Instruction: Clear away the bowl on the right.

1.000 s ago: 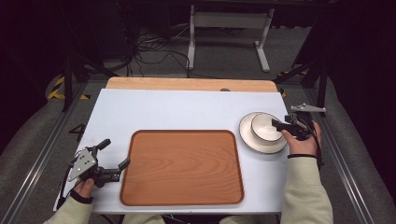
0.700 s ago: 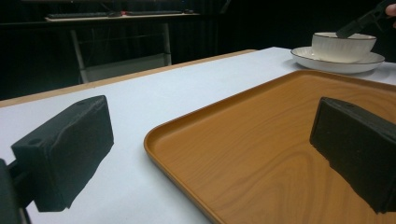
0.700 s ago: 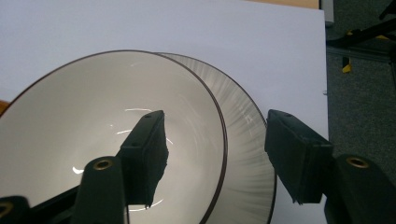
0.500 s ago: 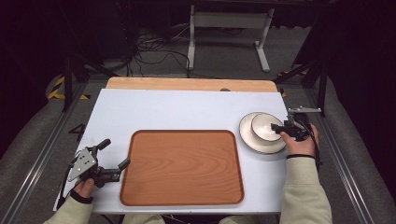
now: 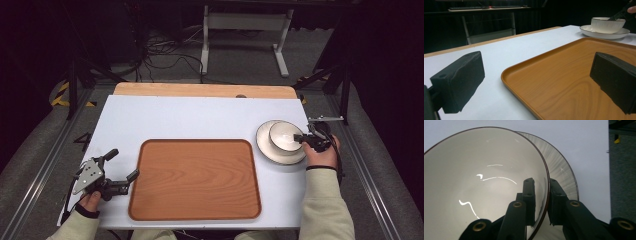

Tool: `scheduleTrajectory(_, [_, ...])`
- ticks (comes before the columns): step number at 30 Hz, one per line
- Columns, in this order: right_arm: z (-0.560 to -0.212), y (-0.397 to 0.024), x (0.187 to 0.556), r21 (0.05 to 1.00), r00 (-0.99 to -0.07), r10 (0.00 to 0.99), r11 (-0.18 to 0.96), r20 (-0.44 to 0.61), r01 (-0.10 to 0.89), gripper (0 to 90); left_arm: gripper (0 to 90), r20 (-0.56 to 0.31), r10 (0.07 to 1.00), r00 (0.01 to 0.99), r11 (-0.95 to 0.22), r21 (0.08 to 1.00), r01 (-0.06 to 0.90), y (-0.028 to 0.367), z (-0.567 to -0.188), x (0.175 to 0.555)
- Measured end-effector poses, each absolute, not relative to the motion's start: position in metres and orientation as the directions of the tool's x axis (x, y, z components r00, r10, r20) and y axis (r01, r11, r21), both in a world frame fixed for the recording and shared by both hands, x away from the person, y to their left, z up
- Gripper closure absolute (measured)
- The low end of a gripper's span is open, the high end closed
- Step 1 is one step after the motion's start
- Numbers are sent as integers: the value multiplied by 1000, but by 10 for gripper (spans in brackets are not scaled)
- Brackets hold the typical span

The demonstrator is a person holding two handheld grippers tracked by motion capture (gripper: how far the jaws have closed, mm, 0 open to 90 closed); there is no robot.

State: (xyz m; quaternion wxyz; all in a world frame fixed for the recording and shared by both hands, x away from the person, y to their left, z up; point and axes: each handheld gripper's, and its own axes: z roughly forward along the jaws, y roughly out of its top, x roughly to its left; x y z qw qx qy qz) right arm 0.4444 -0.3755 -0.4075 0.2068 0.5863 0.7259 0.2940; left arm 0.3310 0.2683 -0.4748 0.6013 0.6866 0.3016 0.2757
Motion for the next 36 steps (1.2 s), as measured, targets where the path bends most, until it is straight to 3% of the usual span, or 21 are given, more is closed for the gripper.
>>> scheduleTrajectory(6, [-406, -373, 443, 672, -227, 974, 150, 27, 725, 829, 2, 18, 746, 666, -97, 992, 81, 268, -475, 331])
scheduleTrajectory(21, [-393, -369, 436, 702, -235, 972, 163, 6, 693, 824, 2, 20, 745, 667, -100, 992, 82, 269, -475, 331])
scheduleTrajectory(36, [-365, -365, 422, 719, -274, 960, 152, 55, 678, 812, 2, 18, 745, 667, -98, 992, 82, 269, -475, 331])
